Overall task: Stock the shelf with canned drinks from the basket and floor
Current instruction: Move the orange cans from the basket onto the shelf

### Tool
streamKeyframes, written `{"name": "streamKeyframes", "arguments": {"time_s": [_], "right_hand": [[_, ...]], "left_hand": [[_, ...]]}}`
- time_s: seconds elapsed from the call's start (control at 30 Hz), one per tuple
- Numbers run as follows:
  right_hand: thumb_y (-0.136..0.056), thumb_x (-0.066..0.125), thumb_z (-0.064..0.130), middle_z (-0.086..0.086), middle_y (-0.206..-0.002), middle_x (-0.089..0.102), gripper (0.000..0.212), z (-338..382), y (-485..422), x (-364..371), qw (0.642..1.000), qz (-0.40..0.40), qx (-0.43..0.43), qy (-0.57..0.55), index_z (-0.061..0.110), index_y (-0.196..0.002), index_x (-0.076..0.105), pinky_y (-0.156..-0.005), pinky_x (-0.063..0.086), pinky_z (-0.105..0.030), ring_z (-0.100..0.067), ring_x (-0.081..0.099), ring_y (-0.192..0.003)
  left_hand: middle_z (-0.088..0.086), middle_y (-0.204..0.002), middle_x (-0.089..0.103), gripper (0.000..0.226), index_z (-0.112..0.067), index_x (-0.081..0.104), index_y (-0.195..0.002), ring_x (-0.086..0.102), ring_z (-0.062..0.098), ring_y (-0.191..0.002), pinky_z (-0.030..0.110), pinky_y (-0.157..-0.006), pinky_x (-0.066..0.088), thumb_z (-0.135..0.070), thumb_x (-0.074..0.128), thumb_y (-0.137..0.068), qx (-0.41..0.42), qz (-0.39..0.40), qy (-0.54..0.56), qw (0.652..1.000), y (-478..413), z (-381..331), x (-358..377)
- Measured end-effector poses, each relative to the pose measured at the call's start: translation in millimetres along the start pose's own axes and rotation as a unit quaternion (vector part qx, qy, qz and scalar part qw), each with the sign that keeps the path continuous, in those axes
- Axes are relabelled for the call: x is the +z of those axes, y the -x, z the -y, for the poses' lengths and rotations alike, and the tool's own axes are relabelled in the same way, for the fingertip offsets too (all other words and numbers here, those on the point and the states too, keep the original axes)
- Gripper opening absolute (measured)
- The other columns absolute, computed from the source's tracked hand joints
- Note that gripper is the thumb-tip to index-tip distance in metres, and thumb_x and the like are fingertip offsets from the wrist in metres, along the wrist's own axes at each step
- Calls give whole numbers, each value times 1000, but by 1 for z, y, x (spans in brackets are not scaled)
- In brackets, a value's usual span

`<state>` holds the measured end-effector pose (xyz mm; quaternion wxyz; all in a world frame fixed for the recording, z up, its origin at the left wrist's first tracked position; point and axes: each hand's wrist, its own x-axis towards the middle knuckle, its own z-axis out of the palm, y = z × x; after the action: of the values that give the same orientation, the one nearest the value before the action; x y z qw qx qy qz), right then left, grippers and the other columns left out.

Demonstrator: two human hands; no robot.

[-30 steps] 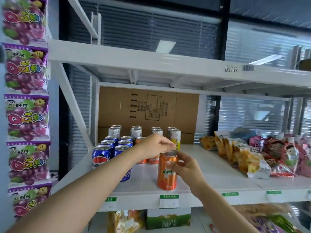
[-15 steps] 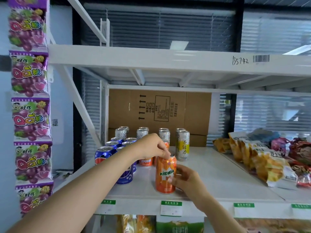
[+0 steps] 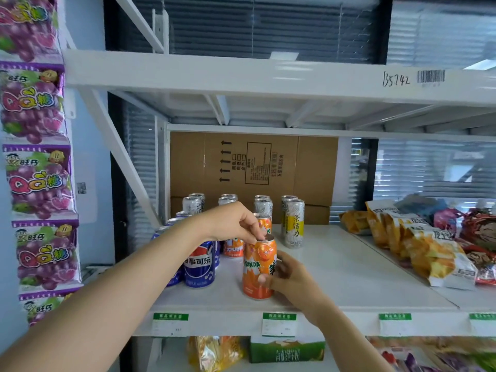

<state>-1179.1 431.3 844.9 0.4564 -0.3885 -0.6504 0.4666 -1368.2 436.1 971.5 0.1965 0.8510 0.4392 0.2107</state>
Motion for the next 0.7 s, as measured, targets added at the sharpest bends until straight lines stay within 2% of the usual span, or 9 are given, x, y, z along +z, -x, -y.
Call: {"name": "streamKeyframes", "arguments": {"time_s": [0.07, 0.1, 0.2, 0.27, 0.33, 0.43, 0.53, 0.63, 0.7], "right_hand": [[-67, 87, 30, 10, -106, 68, 65, 2, 1, 9, 997, -36, -12, 65, 27, -122, 53, -79, 54, -23, -8, 63, -98], [-65, 88, 33, 10, -103, 68, 65, 1, 0, 13, 995, -49, -17, 89, 29, -119, 53, -78, 55, -24, -8, 63, -95], [-64, 88, 36, 7, -105, 70, 64, -1, 1, 11, 996, -26, -24, 83, 31, -119, 56, -90, 55, -35, -14, 65, -101], [-68, 84, 31, 3, -113, 72, 62, -1, 3, 2, 999, 25, -25, 17, 27, -124, 57, -96, 53, -36, -19, 66, -108], [-69, 79, 21, -4, -116, 72, 63, -4, 4, -2, 998, 36, -22, -35, 16, -128, 57, -96, 53, -35, -21, 66, -111], [-72, 80, 15, -3, -111, 73, 59, -4, 0, 3, 1000, 10, -17, -3, 12, -127, 59, -87, 56, -28, -17, 70, -103], [-80, 75, 5, 4, -103, 74, 40, -3, -7, 9, 999, 0, -16, 38, 16, -116, 64, -79, 57, -23, -10, 72, -92], [-79, 79, 12, 8, -101, 74, 35, -5, -19, 22, 996, -25, -29, 84, 29, -106, 65, -93, 55, -36, -11, 70, -95], [-77, 81, 18, 8, -102, 74, 34, -8, -28, 32, 994, -40, -38, 95, 31, -104, 65, -95, 54, -39, -13, 69, -98]], "left_hand": [[-11, -108, 73, 19, -26, 76, -101, 66, -1, -97, 22, -82, 55, -19, 74, -84, 10, -30, -22, 999, 3, -2, 3], [-13, -103, 73, 20, -28, 76, -104, 66, -3, -91, 17, -76, 52, -26, 74, -84, 12, -47, -33, 998, 5, -4, 5], [-17, -90, 71, 22, -29, 76, -103, 61, -7, -77, 16, -67, 46, -37, 74, -82, 7, -73, -67, 995, 7, -8, 10], [-15, -92, 72, 21, -27, 77, -103, 61, -9, -70, 25, -69, 51, -34, 74, -83, -2, -56, -68, 996, 8, -8, 7], [-11, -103, 73, 21, -25, 76, -105, 64, -7, -77, 36, -81, 57, -28, 73, -84, -18, -33, -67, 997, 9, -8, 2], [-11, -113, 71, 25, -23, 75, -109, 65, 4, -101, 36, -95, 53, -21, 72, -85, -22, -2, -83, 996, 9, -6, -7], [-9, -114, 71, 27, -20, 73, -112, 65, 5, -103, 32, -96, 52, -17, 71, -86, -22, 19, -114, 993, 8, -6, -12], [-5, -113, 72, 28, -16, 72, -115, 66, 7, -100, 27, -94, 52, -14, 70, -86, -26, 10, -168, 985, 6, -6, -15], [-4, -113, 72, 29, -15, 72, -115, 65, 8, -99, 25, -90, 51, -13, 71, -86, -32, 2, -206, 978, 3, -3, -17]]}}
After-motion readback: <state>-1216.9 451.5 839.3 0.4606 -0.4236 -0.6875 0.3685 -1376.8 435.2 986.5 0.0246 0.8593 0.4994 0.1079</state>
